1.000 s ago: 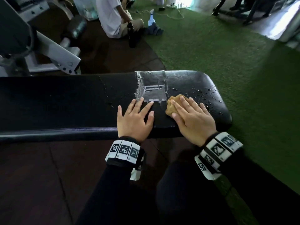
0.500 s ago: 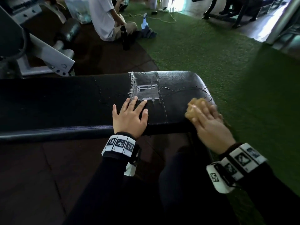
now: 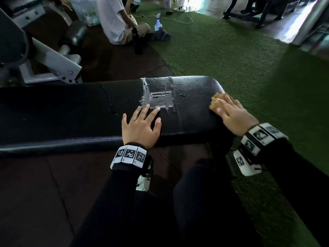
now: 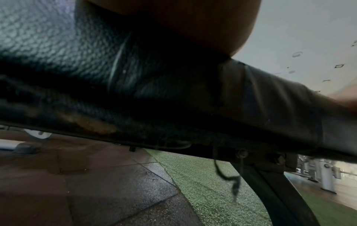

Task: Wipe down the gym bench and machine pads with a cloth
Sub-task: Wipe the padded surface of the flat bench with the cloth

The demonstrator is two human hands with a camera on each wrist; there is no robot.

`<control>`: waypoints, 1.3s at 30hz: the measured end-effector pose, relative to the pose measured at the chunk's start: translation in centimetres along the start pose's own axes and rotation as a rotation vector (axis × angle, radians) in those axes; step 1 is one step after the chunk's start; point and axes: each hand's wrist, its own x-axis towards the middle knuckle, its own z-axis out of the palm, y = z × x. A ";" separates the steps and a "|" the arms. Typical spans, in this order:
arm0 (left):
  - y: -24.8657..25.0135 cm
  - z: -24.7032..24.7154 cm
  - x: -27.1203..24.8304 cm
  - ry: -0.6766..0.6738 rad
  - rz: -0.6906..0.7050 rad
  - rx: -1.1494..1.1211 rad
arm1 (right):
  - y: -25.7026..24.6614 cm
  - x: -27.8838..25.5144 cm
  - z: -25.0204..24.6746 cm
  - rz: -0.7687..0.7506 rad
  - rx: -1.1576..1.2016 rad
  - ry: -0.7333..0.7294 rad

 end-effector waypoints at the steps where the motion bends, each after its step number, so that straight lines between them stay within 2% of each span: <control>1: 0.0 0.0 0.0 -0.001 -0.001 -0.001 | 0.3 -1.1 0.2 0.006 0.024 0.020; 3: 0.0 0.0 0.0 0.000 -0.001 -0.006 | 0.0 -3.4 1.2 -0.018 0.006 0.073; 6: 0.0 0.0 -0.1 -0.002 0.003 -0.004 | -2.6 -5.8 2.9 -0.165 -0.107 0.153; 9: 0.1 -0.1 -0.1 -0.009 0.003 -0.013 | -5.4 -5.2 3.4 -0.296 -0.122 0.121; 11: 0.0 -0.2 0.0 -0.021 -0.015 -0.022 | -6.0 -3.2 3.1 -0.310 -0.109 0.054; 14: -0.1 -0.1 0.6 -0.073 -0.050 -0.048 | -4.5 0.7 1.7 -0.247 -0.124 -0.022; 17: -0.1 -0.1 1.6 -0.149 -0.074 -0.056 | -1.2 3.2 0.2 -0.138 -0.054 -0.007; 21: 0.3 -0.3 2.1 -0.162 -0.099 -0.024 | 1.5 2.6 -0.1 -0.010 0.175 0.073; 25: 0.5 -0.5 2.0 -0.142 -0.109 -0.008 | 2.6 1.4 1.0 0.041 0.368 0.117; 28: 0.4 -0.2 2.0 -0.106 -0.108 0.006 | 3.2 0.8 2.0 0.149 0.614 0.190; 31: 0.2 0.2 2.0 -0.087 -0.102 0.003 | 2.7 -0.4 3.0 0.154 1.029 0.280; 32: 0.2 0.2 2.0 -0.088 -0.099 0.000 | 2.3 -1.2 3.3 0.175 1.081 0.320; 35: 0.2 0.1 2.0 -0.086 -0.097 -0.007 | 0.6 -3.3 4.6 0.282 1.055 0.423; 39: 0.3 0.3 2.0 -0.065 -0.093 -0.018 | -3.1 -5.4 5.8 0.454 0.939 0.417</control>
